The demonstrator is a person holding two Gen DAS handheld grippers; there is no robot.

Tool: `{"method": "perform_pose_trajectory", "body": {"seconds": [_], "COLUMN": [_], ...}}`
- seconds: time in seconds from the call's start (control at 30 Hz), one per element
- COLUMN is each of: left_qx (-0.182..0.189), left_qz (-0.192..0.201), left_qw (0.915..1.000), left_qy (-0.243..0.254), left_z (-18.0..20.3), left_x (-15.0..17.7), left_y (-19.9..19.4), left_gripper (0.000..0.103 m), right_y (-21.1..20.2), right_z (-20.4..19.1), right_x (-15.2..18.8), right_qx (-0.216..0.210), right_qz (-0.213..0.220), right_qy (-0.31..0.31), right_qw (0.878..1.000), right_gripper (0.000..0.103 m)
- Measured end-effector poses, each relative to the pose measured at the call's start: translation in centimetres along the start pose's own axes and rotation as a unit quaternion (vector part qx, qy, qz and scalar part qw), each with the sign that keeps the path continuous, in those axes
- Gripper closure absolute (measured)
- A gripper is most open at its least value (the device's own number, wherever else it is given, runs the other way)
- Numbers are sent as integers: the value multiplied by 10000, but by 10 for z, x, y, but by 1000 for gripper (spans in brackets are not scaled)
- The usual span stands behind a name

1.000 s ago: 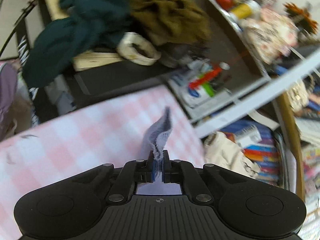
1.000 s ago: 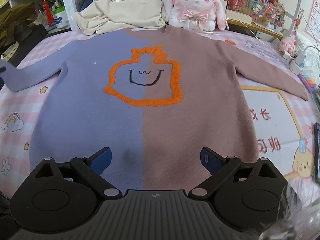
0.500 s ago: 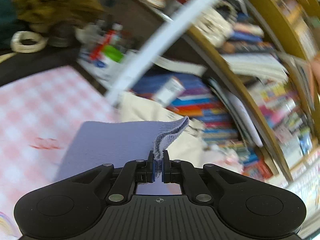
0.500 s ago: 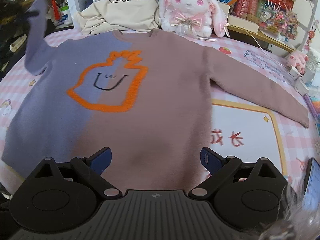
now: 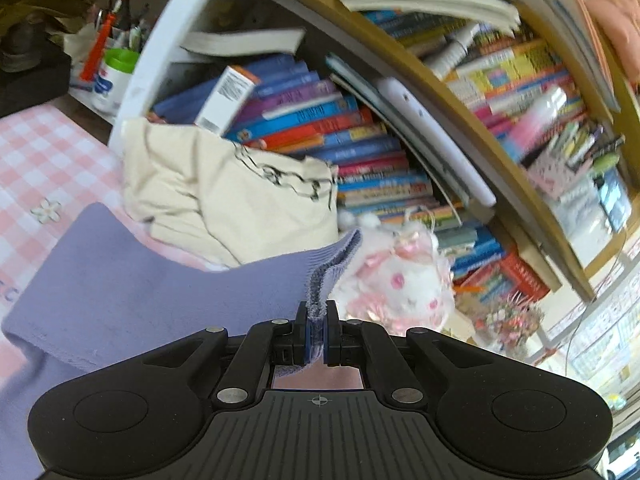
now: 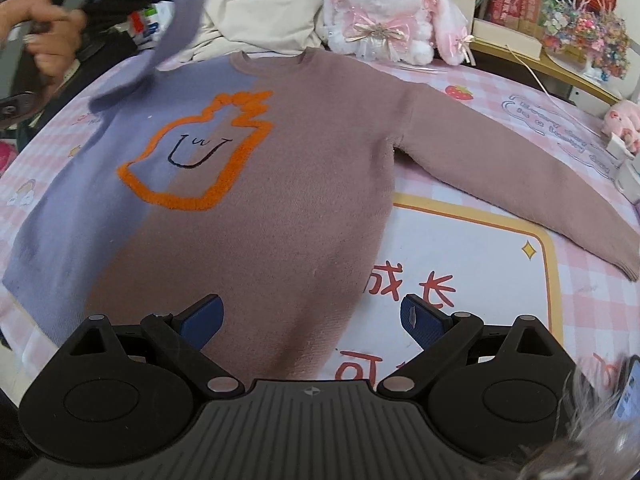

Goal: Fold clothes
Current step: 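Fold the lavender sleeve across the sweater body with the left tool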

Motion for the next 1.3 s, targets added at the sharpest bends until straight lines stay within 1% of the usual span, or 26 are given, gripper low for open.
{"method": "perform_pose_trajectory", "body": {"seconds": [0.17, 0.27, 0.43, 0.6, 0.63, 0.67, 0.7, 0.73, 0.77, 0.8, 0.83, 0.87, 0.9, 0.93, 0.97, 1.03, 1.1, 1.13, 1.2, 1.27, 1.3], "left_qx": [-58, -6, 65, -57, -113, -80, 49, 186, 295, 343, 369, 316, 180, -9, -281, -879, -1441, -1633, -1888, -1962, -1997], "left_qz": [-102, -196, -433, -584, -606, -633, -664, -695, -684, -574, -408, -287, -214, -184, -223, -380, -654, -810, -1059, -1168, -1229], "left_qw": [9999, 9998, 9989, 9978, 9977, 9977, 9976, 9973, 9969, 9969, 9966, 9957, 9943, 9924, 9896, 9803, 9674, 9623, 9553, 9548, 9545], "left_qy": [1, 10, 189, 309, 284, 246, 194, 174, 242, 407, 616, 822, 1025, 1214, 1391, 1730, 1979, 2018, 2012, 1905, 1843], "left_z": [23, 35, 55, 57, 56, 55, 55, 56, 56, 56, 54, 50, 42, 32, 19, -11, -41, -54, -80, -101, -111], "left_x": [15, 24, 39, 47, 48, 48, 48, 48, 46, 44, 42, 41, 42, 44, 49, 63, 80, 88, 101, 107, 108], "left_y": [15, 23, 38, 50, 52, 52, 51, 49, 42, 31, 17, 3, -11, -25, -38, -63, -83, -91, -106, -115, -118], "left_gripper": [100, 100, 99, 99, 95, 92, 77, 57, 49, 45, 43, 42, 42, 42, 42, 43, 43, 43, 43, 43, 43], "right_y": [2, -3, -12, -13, -14, -15, -15, -15, -15, -14, -13, -13, -12, -11, -10, -9, -8, -7, -6, -5, -4], "right_z": [5, 8, 11, 14, 14, 15, 15, 15, 14, 14, 12, 11, 9, 7, 6, 3, 4, 4, 4, 3, 2], "right_x": [1, -2, -6, -4, -3, -3, -2, -2, -2, -2, -1, -1, -1, 0, 0, 0, 0, 0, 1, 3, 4], "right_qx": [-226, -269, -335, -265, -237, -209, -194, -180, -167, -155, -151, -149, -130, -91, -31, 92, 207, 262, 360, 501, 606], "right_qz": [-155, -54, 124, 76, 80, 84, 85, 85, 80, 75, 67, 59, 56, 58, 72, 103, 135, 144, 119, 126, 125], "right_qy": [-133, -138, -142, -90, -82, -73, -44, -12, 13, 37, 42, 46, 28, -6, -34, -88, -39, 9, 151, 294, 364], "right_qw": [9995, 9995, 9993, 9996, 9997, 9997, 9998, 9998, 9998, 9998, 9999, 9999, 9999, 9999, 10000, 9999, 9997, 9996, 9992, 9982, 9974], "right_gripper": [7, 7, 7, 7, 7, 7, 7, 7, 7, 7, 7, 7, 7, 7, 9, 9, 11, 13, 23, 27, 32]}}
Point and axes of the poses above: each gripper's, at about its wrist camera, not at the fingertips, and y roughly the way its jaws point, z to its right, x to its underside, the point moved 5 cm from there along y, roughly the way its jaws point, and after that the axes turned 12 degrees about y, right-handed, at the moved point
